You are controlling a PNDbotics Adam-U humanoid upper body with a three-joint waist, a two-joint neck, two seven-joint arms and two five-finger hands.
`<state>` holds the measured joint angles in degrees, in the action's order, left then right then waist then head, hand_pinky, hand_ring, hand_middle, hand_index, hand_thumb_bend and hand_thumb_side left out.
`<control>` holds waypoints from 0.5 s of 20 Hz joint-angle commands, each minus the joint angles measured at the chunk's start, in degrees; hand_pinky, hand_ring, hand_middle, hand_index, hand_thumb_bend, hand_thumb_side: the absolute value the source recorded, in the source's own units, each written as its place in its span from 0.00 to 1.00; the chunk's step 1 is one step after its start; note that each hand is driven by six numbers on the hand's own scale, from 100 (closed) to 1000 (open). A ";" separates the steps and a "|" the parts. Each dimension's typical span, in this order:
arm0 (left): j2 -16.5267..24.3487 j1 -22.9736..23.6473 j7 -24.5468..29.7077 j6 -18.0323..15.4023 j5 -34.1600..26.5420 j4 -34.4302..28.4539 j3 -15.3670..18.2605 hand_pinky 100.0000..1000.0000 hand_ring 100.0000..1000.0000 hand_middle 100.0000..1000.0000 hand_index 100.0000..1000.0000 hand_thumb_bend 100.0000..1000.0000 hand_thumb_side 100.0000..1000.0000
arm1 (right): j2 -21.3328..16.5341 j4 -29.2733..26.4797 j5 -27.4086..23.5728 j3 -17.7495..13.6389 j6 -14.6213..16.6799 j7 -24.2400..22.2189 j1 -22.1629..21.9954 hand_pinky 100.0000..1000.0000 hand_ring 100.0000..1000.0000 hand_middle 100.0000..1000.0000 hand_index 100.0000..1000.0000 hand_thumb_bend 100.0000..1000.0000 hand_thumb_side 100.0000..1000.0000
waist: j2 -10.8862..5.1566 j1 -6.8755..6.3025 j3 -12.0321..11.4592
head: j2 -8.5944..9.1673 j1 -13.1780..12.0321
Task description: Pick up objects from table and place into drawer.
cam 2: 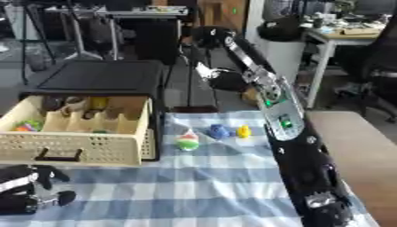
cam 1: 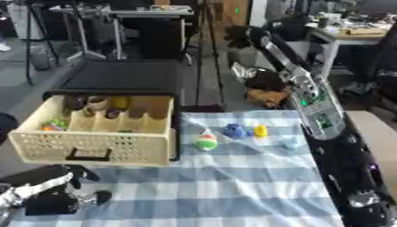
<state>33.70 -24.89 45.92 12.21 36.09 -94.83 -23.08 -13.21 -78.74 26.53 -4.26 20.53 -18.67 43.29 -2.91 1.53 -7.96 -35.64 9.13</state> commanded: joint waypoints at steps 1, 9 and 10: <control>-1.03 -2.05 -1.85 -0.57 0.80 3.23 0.48 0.70 0.80 0.87 0.91 0.42 1.00 | -0.35 -1.30 -0.40 -0.50 -0.27 0.02 0.78 0.78 0.75 0.74 0.89 0.00 0.34 | -0.31 -0.09 0.25 | -0.03 -0.29; -3.73 -5.74 -5.08 -1.84 1.70 6.25 1.70 0.69 0.80 0.86 0.91 0.39 1.00 | 0.04 -1.33 -0.41 -0.48 -0.40 -0.20 0.80 0.78 0.74 0.73 0.89 0.00 0.36 | 0.09 0.06 0.95 | 0.06 -0.57; -3.86 -6.11 -5.24 -1.91 1.75 6.21 1.83 0.69 0.79 0.86 0.91 0.39 1.00 | 0.05 -1.33 -0.41 -0.50 -0.42 -0.21 0.80 0.78 0.74 0.73 0.89 0.00 0.36 | 0.14 0.07 1.00 | 0.05 -0.61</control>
<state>29.46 -29.61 41.31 10.41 37.54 -88.13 -22.35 -12.69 -78.77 26.52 -4.27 20.27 -18.87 43.26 -2.37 1.80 -7.03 -35.64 8.65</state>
